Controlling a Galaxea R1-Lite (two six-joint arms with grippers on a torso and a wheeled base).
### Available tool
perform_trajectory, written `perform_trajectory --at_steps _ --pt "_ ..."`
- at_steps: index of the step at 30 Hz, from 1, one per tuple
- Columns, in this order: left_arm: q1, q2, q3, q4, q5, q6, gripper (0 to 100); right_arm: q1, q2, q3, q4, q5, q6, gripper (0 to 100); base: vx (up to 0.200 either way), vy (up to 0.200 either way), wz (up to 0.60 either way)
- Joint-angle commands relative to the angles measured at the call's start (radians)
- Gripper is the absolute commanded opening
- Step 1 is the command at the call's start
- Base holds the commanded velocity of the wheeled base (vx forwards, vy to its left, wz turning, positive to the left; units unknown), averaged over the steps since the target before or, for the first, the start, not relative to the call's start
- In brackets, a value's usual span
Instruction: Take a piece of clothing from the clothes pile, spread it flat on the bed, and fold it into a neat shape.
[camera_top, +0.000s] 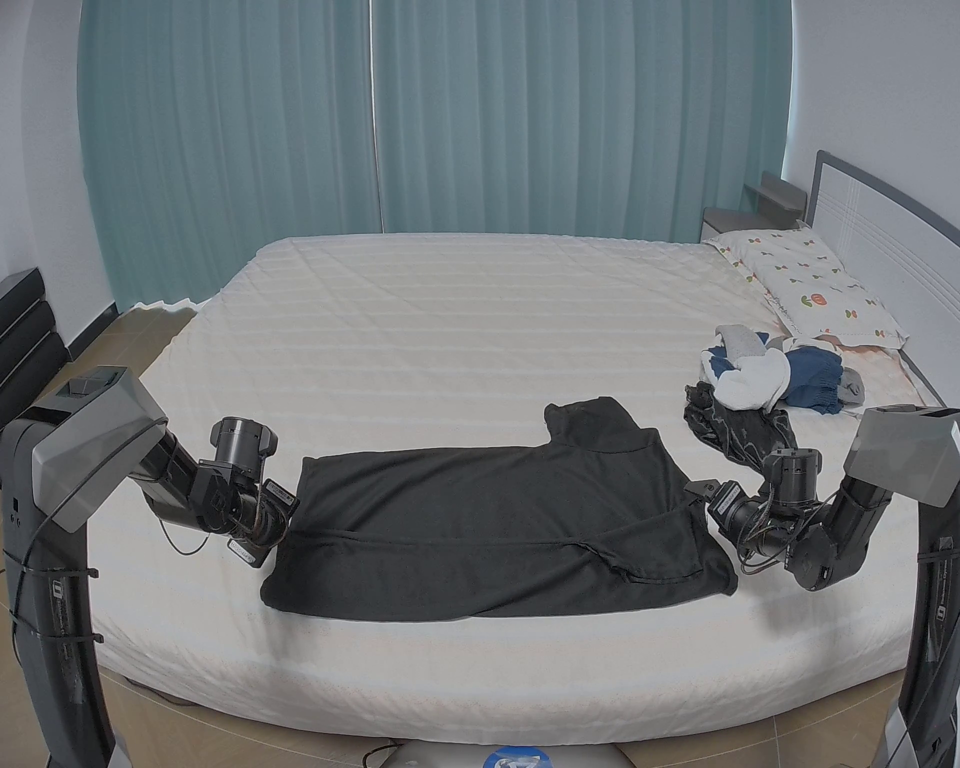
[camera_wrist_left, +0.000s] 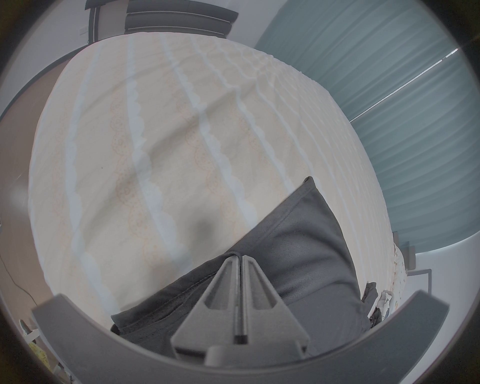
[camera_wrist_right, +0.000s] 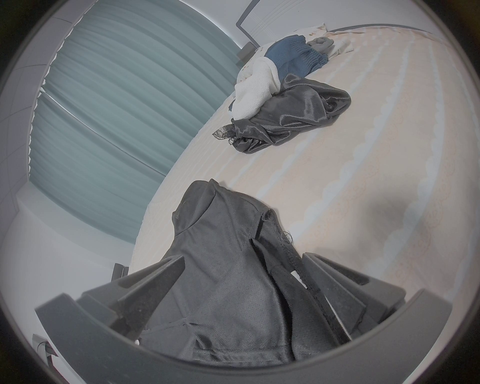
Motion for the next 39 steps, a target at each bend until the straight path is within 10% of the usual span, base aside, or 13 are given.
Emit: perform_trajectory --at_steps 1,3,4,39 --pt "-0.001 -0.002 0.006 -0.001 0.000 0.000 0 0.000 -0.015 0.008 0.001 0.000 0.000 100 0.000 0.000 0.00" --pt "0.000 -0.003 0.009 0.001 0.000 0.001 0 0.002 -0.021 0.014 0.000 0.003 0.000 100 0.000 0.000 0.00" --pt "0.000 -0.003 0.009 0.001 0.000 0.001 100 0.002 -0.021 0.014 0.000 0.003 0.000 100 0.000 0.000 0.00" --pt "0.040 -0.109 0.130 -0.035 -0.053 0.003 100 0.002 -0.088 0.111 -0.063 0.022 0.035 100 0.051 0.000 0.00"
